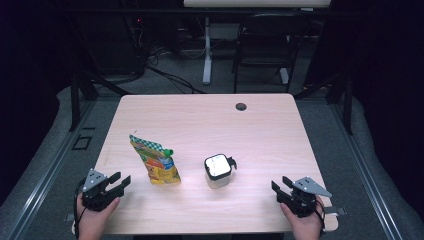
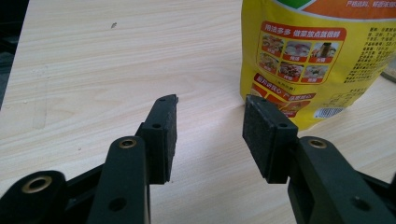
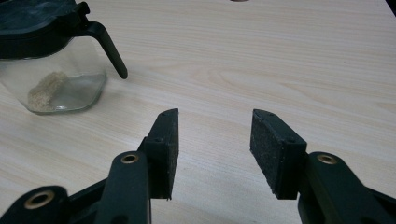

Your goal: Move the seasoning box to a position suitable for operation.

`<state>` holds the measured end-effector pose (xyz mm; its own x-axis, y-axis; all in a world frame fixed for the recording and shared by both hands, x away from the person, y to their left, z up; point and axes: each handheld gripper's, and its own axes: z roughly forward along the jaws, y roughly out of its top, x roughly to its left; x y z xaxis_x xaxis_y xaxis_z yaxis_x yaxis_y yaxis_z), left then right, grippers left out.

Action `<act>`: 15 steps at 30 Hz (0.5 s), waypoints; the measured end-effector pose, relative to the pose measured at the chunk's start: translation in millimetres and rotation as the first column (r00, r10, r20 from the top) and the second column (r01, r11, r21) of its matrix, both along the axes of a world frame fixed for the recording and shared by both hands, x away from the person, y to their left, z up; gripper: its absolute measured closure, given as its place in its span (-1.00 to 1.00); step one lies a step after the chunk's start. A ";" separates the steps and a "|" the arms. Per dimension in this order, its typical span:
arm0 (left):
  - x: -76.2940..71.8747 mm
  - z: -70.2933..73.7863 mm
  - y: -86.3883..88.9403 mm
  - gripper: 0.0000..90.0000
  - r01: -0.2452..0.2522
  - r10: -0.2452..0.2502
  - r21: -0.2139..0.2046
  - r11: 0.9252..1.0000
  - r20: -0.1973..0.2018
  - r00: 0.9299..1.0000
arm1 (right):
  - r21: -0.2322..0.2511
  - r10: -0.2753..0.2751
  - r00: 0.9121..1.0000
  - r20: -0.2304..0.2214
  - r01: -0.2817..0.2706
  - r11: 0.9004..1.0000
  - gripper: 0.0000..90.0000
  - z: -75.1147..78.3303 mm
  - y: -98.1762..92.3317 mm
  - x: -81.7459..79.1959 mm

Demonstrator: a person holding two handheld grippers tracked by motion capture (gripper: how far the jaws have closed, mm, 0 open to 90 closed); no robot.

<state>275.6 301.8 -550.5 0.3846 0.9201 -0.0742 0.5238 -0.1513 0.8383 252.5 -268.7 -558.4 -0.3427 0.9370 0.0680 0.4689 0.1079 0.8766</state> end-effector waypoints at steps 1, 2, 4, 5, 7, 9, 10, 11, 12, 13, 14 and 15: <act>0.0 0.0 0.0 0.25 0.000 0.000 0.000 1.000 0.000 1.000 | 0.000 0.000 1.000 0.000 0.000 1.000 0.16 0.0 0.0 0.0; -0.2 0.3 0.0 0.25 0.003 -0.003 0.004 1.000 0.000 1.000 | 0.003 0.000 1.000 0.001 0.000 1.000 0.16 0.3 0.3 0.0; -1.3 0.5 0.0 0.28 0.001 -0.001 -0.001 1.000 0.001 1.000 | 0.002 0.015 1.000 0.013 -0.015 1.000 0.16 1.9 2.5 0.6; -2.0 0.2 0.2 0.28 -0.002 0.002 -0.005 1.000 0.003 1.000 | 0.002 0.015 1.000 0.013 -0.015 1.000 0.16 1.9 2.5 0.6; -3.5 0.9 1.0 0.29 -0.007 0.007 -0.005 1.000 -0.007 1.000 | 0.001 0.025 1.000 0.016 -0.025 1.000 0.16 3.5 5.4 0.9; -3.9 1.0 1.6 0.30 -0.012 0.012 -0.017 1.000 -0.001 1.000 | -0.012 0.037 0.999 0.024 -0.036 0.999 0.16 5.6 9.2 1.1; -3.7 1.2 1.6 0.30 -0.012 0.012 -0.020 1.000 0.000 1.000 | -0.022 0.050 0.998 0.028 -0.049 0.999 0.16 8.5 14.2 2.6; -3.5 1.9 2.0 0.30 -0.010 0.010 -0.014 1.000 -0.007 1.000 | -0.022 0.050 0.998 0.028 -0.049 0.999 0.16 8.5 14.2 2.6; -3.2 1.9 1.8 0.30 -0.010 0.010 -0.014 1.000 -0.007 1.000 | -0.033 0.063 0.998 0.027 -0.062 0.998 0.16 10.1 16.8 3.9; -3.0 1.9 1.6 0.29 -0.011 0.011 -0.011 1.000 -0.007 1.000 | -0.040 0.072 0.997 0.024 -0.071 0.997 0.15 11.9 20.1 5.3; -3.3 2.0 1.0 0.29 -0.011 0.011 -0.010 1.000 -0.006 1.000 | -0.045 0.091 0.996 0.019 -0.090 0.995 0.14 13.6 23.5 6.7; -4.2 2.2 0.4 0.29 -0.006 0.006 -0.006 1.000 -0.002 1.000 | -0.062 0.112 0.994 0.016 -0.111 0.992 0.13 15.4 27.0 8.3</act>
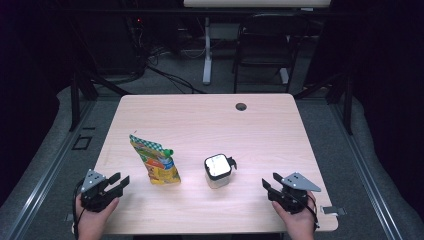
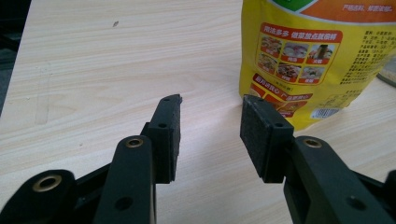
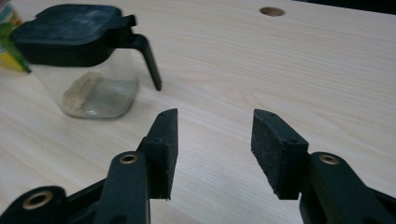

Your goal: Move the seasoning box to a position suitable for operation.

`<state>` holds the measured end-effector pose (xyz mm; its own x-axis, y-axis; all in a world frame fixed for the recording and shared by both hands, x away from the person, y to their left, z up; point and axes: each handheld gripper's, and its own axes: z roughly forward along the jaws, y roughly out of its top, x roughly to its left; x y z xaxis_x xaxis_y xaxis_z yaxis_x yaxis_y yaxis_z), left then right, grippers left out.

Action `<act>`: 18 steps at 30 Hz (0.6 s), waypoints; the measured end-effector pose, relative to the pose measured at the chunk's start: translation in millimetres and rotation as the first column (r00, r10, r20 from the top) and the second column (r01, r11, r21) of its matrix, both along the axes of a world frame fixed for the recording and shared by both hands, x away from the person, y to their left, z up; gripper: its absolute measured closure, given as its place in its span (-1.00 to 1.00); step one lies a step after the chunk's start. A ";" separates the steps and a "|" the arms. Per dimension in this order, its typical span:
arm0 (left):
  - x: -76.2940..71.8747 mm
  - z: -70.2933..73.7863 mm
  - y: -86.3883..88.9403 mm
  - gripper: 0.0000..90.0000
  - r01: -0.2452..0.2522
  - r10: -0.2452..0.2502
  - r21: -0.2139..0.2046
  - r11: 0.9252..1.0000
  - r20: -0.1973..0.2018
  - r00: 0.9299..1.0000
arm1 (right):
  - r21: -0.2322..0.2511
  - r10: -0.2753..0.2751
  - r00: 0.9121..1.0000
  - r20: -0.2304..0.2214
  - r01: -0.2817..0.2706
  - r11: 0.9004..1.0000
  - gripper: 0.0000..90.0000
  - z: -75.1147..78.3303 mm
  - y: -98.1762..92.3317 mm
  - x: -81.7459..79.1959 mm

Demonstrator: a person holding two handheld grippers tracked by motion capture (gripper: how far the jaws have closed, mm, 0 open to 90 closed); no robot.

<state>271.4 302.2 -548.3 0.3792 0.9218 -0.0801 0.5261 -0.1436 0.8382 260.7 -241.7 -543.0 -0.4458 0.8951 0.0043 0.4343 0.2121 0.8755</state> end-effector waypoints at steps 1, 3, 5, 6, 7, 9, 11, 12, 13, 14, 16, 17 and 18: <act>-1.2 0.5 -0.9 0.28 0.005 -0.005 0.005 1.000 0.007 1.000 | -0.030 0.020 1.000 0.005 -0.020 0.999 0.13 2.0 3.4 1.8; -4.5 2.2 -1.8 0.27 0.013 -0.013 0.014 1.000 0.016 1.000 | -0.075 0.050 0.999 0.008 -0.049 0.996 0.13 6.7 9.1 7.3; -6.8 3.5 -1.5 0.27 0.009 -0.009 0.007 1.000 0.028 1.000 | -0.042 0.061 0.998 0.026 -0.060 0.997 0.16 10.6 15.3 18.1; -6.8 3.5 -1.5 0.26 0.009 -0.009 0.007 1.000 0.028 1.000 | -0.042 0.061 0.998 0.026 -0.060 0.997 0.16 10.6 15.3 18.1; -6.9 4.0 -1.0 0.26 0.003 -0.004 0.008 1.000 0.025 1.000 | -0.022 0.057 0.998 0.033 -0.057 0.998 0.18 9.8 17.4 22.1; -6.0 3.5 -0.3 0.26 0.000 0.000 0.001 1.000 0.024 1.000 | -0.007 0.057 0.998 0.003 -0.057 0.998 0.28 5.8 24.0 33.2; -4.6 2.3 -0.2 0.26 0.000 0.000 0.002 1.000 0.016 1.000 | 0.000 0.054 0.998 -0.016 -0.054 0.999 0.34 1.6 30.1 39.1; -4.6 2.3 -0.2 0.26 0.000 0.000 0.002 1.000 0.016 1.000 | 0.000 0.054 0.998 -0.016 -0.054 0.999 0.34 1.6 30.1 39.1; -4.1 1.8 -0.4 0.26 0.000 0.000 0.001 1.000 0.019 1.000 | -0.001 0.062 0.998 -0.023 -0.062 0.998 0.36 -0.6 33.2 41.7; -3.8 1.5 -0.5 0.27 0.002 -0.002 -0.001 1.000 0.019 1.000 | -0.012 0.072 0.997 -0.034 -0.073 0.997 0.37 -4.9 40.1 45.8; -3.4 1.0 -0.8 0.26 0.003 -0.003 -0.001 1.000 0.017 1.000 | -0.018 0.076 0.997 -0.032 -0.077 0.997 0.39 -6.9 43.8 47.5; -3.2 0.7 -1.1 0.27 0.004 -0.004 -0.001 1.000 0.016 1.000 | -0.023 0.084 0.996 -0.030 -0.084 0.996 0.40 -8.7 46.7 49.2; -3.1 0.8 -1.1 0.27 0.008 -0.008 0.003 1.000 0.011 1.000 | -0.014 0.094 0.995 -0.037 -0.094 0.995 0.43 -10.7 51.7 52.4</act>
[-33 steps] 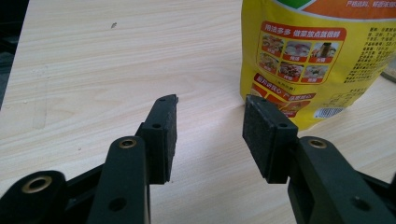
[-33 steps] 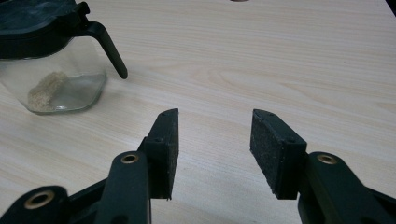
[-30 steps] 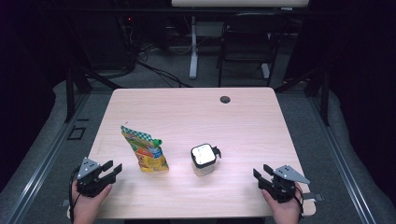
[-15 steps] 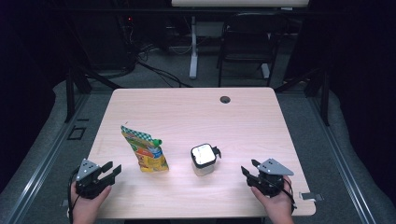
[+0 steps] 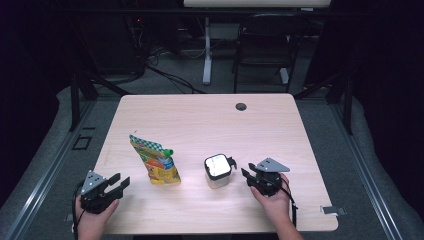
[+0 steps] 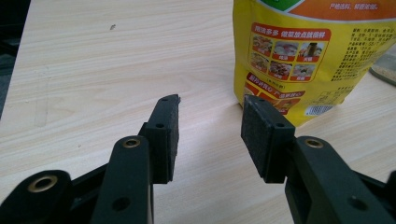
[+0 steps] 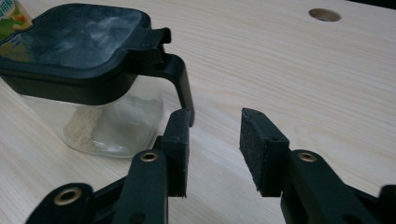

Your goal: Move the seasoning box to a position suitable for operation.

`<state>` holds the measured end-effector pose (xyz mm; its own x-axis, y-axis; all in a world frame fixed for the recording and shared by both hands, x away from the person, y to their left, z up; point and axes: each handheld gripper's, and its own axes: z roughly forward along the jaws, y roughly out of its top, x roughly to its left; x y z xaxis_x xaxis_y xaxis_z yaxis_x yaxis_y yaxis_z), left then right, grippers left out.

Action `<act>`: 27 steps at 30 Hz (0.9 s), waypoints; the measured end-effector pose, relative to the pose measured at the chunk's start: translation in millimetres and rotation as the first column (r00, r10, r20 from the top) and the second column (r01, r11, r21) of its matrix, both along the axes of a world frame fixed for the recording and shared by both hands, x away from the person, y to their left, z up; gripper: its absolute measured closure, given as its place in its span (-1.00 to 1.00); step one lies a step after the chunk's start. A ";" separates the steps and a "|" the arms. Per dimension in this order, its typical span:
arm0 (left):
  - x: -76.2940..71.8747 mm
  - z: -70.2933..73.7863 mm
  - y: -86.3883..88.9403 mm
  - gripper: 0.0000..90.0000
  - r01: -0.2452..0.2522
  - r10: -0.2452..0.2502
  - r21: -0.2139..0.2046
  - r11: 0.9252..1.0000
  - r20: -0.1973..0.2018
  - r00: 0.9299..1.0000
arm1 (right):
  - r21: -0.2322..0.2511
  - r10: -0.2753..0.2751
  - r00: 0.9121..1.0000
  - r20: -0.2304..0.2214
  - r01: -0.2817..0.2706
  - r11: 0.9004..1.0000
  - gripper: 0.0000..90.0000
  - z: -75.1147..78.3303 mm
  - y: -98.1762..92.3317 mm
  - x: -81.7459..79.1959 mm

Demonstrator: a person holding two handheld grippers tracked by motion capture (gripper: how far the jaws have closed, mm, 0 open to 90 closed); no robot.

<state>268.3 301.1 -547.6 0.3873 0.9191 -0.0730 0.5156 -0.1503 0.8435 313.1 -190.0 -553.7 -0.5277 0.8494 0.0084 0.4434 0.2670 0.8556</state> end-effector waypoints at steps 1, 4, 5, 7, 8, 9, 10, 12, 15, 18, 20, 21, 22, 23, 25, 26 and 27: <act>0.4 -0.4 -0.3 0.27 0.002 -0.002 0.001 1.000 -0.001 1.000 | 0.000 0.005 1.000 0.002 -0.005 1.000 0.44 -0.7 2.1 1.4; 0.8 -0.6 -0.4 0.27 0.004 -0.004 -0.002 1.000 -0.003 1.000 | 0.016 0.008 1.000 -0.003 -0.008 1.000 0.46 -2.4 5.8 4.5; 0.9 -0.7 -0.5 0.27 0.003 -0.003 -0.003 1.000 -0.003 1.000 | 0.024 0.006 1.000 -0.004 -0.005 1.000 0.47 -3.8 8.1 5.9; 0.5 -0.4 -0.5 0.26 0.004 -0.004 -0.010 1.000 -0.001 1.000 | 0.024 0.015 1.000 -0.018 -0.015 1.000 0.51 -6.5 12.0 10.6; 0.5 -0.4 -0.5 0.26 0.004 -0.004 -0.010 1.000 -0.001 1.000 | 0.024 0.015 1.000 -0.018 -0.015 1.000 0.51 -6.5 12.0 10.6; 0.1 -0.3 -0.6 0.26 0.004 -0.004 -0.010 1.000 -0.001 1.000 | 0.030 0.016 1.000 -0.022 -0.016 0.999 0.54 -7.1 13.6 11.7; -0.1 -0.3 -0.7 0.26 0.005 -0.005 -0.011 1.000 0.001 1.000 | 0.026 0.019 0.999 -0.028 -0.018 0.999 0.55 -7.7 14.5 12.9; -0.6 -0.2 -0.9 0.26 0.007 -0.007 -0.011 1.000 0.003 1.000 | 0.038 0.018 0.999 -0.032 -0.017 0.999 0.56 -9.7 17.3 14.8; -1.3 0.2 -1.2 0.26 0.009 -0.009 -0.010 1.000 0.000 1.000 | 0.038 0.018 0.999 -0.033 -0.017 0.999 0.63 -11.4 22.6 15.9; -1.9 1.0 -1.5 0.26 0.009 -0.009 -0.005 1.000 -0.001 1.000 | 0.034 0.008 1.000 -0.016 -0.007 0.999 0.69 -11.8 28.4 17.3; -1.9 0.9 -1.5 0.26 0.008 -0.008 -0.005 1.000 -0.002 1.000 | 0.022 -0.001 1.000 -0.017 0.001 1.000 0.71 -12.5 30.8 19.8; -1.8 0.8 -1.5 0.26 0.008 -0.008 -0.005 1.000 -0.002 1.000 | 0.021 -0.005 1.000 -0.014 0.005 1.000 0.72 -13.2 32.1 21.3; -1.8 0.8 -1.4 0.26 0.009 -0.009 -0.006 1.000 -0.002 1.000 | 0.022 -0.010 1.000 -0.011 0.011 1.000 0.72 -13.3 33.1 22.2; -1.6 0.3 -1.7 0.26 0.007 -0.007 -0.010 1.000 0.005 1.000 | 0.024 -0.013 1.000 -0.008 0.013 1.000 0.72 -12.8 34.0 22.9; -1.5 0.6 -1.2 0.26 0.009 -0.009 -0.009 1.000 0.002 1.000 | 0.013 -0.010 1.000 -0.006 0.010 1.000 0.73 -12.3 36.3 24.5; -1.2 0.5 -1.1 0.26 0.009 -0.009 -0.009 1.000 0.002 1.000 | 0.002 -0.011 1.000 -0.006 0.011 1.000 0.74 -12.2 37.3 25.3; -1.0 0.2 -1.1 0.26 0.008 -0.008 -0.009 1.000 0.000 1.000 | -0.010 -0.007 1.000 -0.009 0.007 1.000 0.75 -11.7 37.7 26.1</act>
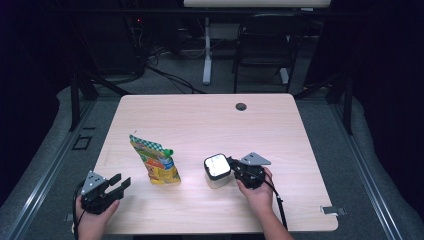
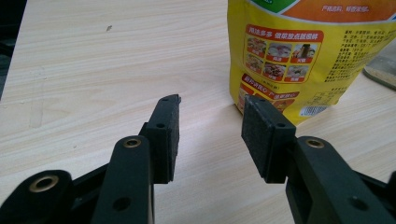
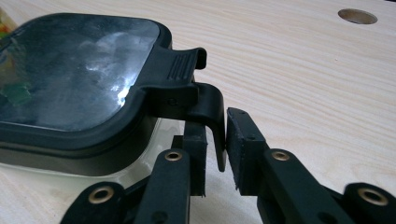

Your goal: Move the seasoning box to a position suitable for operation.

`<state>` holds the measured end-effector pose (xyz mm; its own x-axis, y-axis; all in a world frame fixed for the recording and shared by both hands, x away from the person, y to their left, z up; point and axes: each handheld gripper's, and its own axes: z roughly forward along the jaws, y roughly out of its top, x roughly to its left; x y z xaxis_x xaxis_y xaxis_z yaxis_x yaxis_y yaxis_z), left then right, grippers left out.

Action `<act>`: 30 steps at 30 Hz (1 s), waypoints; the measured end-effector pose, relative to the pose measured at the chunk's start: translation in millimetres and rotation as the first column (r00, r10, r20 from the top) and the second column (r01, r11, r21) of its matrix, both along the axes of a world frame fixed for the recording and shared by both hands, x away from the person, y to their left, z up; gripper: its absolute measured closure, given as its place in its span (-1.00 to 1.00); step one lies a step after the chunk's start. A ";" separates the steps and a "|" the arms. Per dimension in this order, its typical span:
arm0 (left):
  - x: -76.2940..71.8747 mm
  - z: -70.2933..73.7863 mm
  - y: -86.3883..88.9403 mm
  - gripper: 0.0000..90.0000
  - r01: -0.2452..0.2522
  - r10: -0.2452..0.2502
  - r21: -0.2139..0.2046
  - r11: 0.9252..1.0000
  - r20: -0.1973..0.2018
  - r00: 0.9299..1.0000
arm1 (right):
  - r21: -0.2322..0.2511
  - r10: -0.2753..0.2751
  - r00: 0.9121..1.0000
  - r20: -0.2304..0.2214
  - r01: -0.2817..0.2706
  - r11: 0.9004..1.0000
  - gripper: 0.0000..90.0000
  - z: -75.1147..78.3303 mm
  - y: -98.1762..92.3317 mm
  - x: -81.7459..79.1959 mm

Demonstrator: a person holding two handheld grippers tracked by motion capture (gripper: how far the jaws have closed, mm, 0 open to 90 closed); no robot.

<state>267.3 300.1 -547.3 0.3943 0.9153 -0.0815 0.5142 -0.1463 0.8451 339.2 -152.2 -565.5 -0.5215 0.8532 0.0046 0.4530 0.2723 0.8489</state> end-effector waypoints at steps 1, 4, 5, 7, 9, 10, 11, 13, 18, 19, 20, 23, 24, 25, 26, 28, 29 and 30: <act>0.0 0.0 0.0 0.26 0.000 0.000 0.002 1.000 -0.004 1.000 | 0.001 -0.001 1.000 0.001 0.001 1.000 0.75 -0.1 0.8 0.6; -0.1 0.2 0.1 0.26 -0.001 0.001 0.001 1.000 0.000 1.000 | -0.024 -0.003 1.000 0.006 0.003 1.000 0.82 0.4 3.0 1.2; -0.3 0.4 0.2 0.26 -0.002 0.002 0.000 1.000 0.001 1.000 | -0.034 -0.002 1.000 0.008 0.002 0.999 0.85 0.1 3.3 1.0; -0.4 0.2 0.4 0.26 -0.006 0.006 -0.002 1.000 0.004 1.000 | -0.061 0.002 1.000 0.005 -0.001 0.998 0.87 0.8 3.1 -0.6; -0.4 0.1 0.6 0.26 -0.007 0.007 -0.002 1.000 0.001 1.000 | -0.080 0.004 1.000 0.017 -0.003 0.997 0.88 1.1 4.6 -2.6; -0.2 0.1 0.5 0.26 -0.005 0.005 0.000 1.000 0.002 1.000 | -0.081 0.006 1.000 0.014 -0.005 0.997 0.88 1.3 4.5 -3.1; -0.2 0.1 0.5 0.26 -0.005 0.005 0.000 1.000 0.002 1.000 | -0.081 0.006 1.000 0.014 -0.005 0.997 0.88 1.3 4.5 -3.1; -0.5 0.5 0.0 0.26 -0.002 0.002 0.001 1.000 0.001 1.000 | -0.095 0.006 1.000 0.019 -0.004 0.996 0.89 1.6 4.8 -4.1; -1.1 0.8 -0.7 0.26 0.000 0.000 0.008 1.000 -0.003 1.000 | -0.128 0.016 0.999 0.030 -0.012 0.992 0.91 2.4 5.9 -10.7; -1.0 0.8 -0.7 0.26 -0.001 0.001 0.008 1.000 -0.003 1.000 | -0.128 0.016 0.999 0.032 -0.011 0.992 0.92 2.4 5.6 -12.5; -1.1 0.9 -0.7 0.26 0.000 0.000 0.007 1.000 -0.003 1.000 | -0.121 0.014 0.999 0.033 -0.010 0.993 0.92 1.9 5.1 -14.5; -0.9 0.8 -1.4 0.26 0.001 -0.001 0.007 1.000 0.001 1.000 | -0.126 0.003 1.000 0.031 0.001 0.992 0.92 2.5 2.3 -20.7; -0.9 0.6 -1.9 0.26 0.000 0.000 0.005 1.000 0.004 1.000 | -0.122 -0.004 0.999 0.035 0.008 0.992 0.92 2.1 2.1 -22.3; -1.1 0.7 -2.4 0.26 0.002 -0.002 0.006 1.000 0.005 1.000 | -0.122 -0.008 0.999 0.037 0.013 0.992 0.92 2.1 1.6 -24.5; -1.1 0.5 -3.1 0.26 0.004 -0.004 0.006 1.000 0.008 1.000 | -0.130 -0.016 0.999 0.034 0.021 0.991 0.92 2.8 1.0 -29.8; -1.3 0.7 -4.0 0.26 0.009 -0.009 0.010 1.000 0.003 1.000 | -0.132 -0.030 0.999 0.035 0.034 0.991 0.92 3.1 1.0 -35.1; -1.3 0.9 -4.3 0.26 0.011 -0.011 0.015 1.000 -0.002 1.000 | -0.132 -0.030 0.999 0.035 0.034 0.991 0.92 3.1 1.0 -35.1; -1.0 0.3 -5.0 0.26 0.013 -0.013 0.012 1.000 0.003 1.000 | -0.136 -0.041 0.998 0.040 0.046 0.990 0.92 3.2 1.0 -41.1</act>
